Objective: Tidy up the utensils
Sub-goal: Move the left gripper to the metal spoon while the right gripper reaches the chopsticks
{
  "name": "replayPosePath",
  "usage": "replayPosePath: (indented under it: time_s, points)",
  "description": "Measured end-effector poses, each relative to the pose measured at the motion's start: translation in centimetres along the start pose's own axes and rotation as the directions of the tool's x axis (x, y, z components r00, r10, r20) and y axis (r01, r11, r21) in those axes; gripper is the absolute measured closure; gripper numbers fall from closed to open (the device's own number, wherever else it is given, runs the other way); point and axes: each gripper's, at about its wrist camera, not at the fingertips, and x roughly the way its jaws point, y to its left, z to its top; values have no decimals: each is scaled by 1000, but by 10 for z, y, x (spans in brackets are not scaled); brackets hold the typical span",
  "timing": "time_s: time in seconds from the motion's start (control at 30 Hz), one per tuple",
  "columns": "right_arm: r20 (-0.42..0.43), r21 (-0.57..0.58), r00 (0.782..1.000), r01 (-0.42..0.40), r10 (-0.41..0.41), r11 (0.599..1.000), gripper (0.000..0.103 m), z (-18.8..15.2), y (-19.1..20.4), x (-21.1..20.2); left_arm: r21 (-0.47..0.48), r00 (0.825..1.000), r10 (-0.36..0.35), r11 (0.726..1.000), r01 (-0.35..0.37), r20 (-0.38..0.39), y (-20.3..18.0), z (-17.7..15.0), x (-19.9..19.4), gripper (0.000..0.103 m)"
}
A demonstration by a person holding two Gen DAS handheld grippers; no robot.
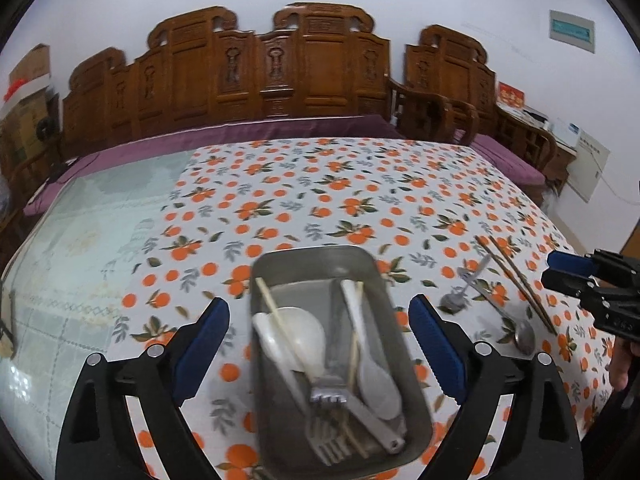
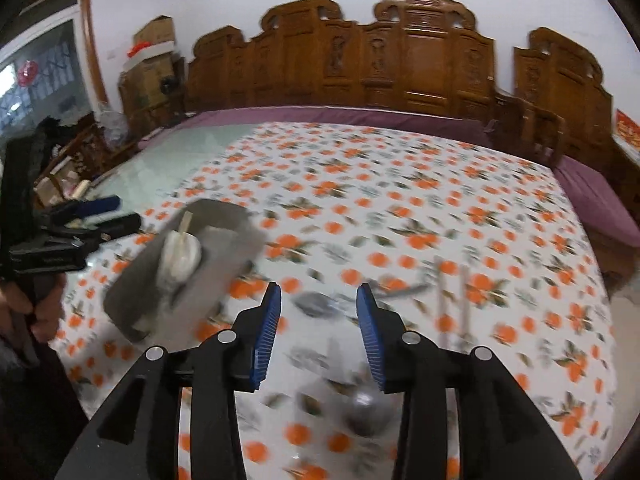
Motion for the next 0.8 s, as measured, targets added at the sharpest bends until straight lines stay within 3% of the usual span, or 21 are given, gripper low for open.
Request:
replayPosePath:
  time_s: [0.27, 0.5, 0.67, 0.8]
  points:
    - [-23, 47, 995, 98, -97, 994, 61, -26, -58, 6, 59, 998, -60, 996, 60, -11, -39, -6, 3, 15]
    - [-81, 111, 993, 92, -83, 990, 61, -43, -84, 30, 100, 995, -96, 990, 100, -38, -65, -10, 7, 16]
    - [-111, 89, 989, 110, -100, 990, 61, -44, -91, 44, 112, 991, -115, 986, 123, -74, -79, -5, 14, 16]
    - [-131, 88, 987, 104, -92, 991, 61, -46, -101, 50, 143, 988, -113, 982, 127, -102, -91, 3, 23, 26]
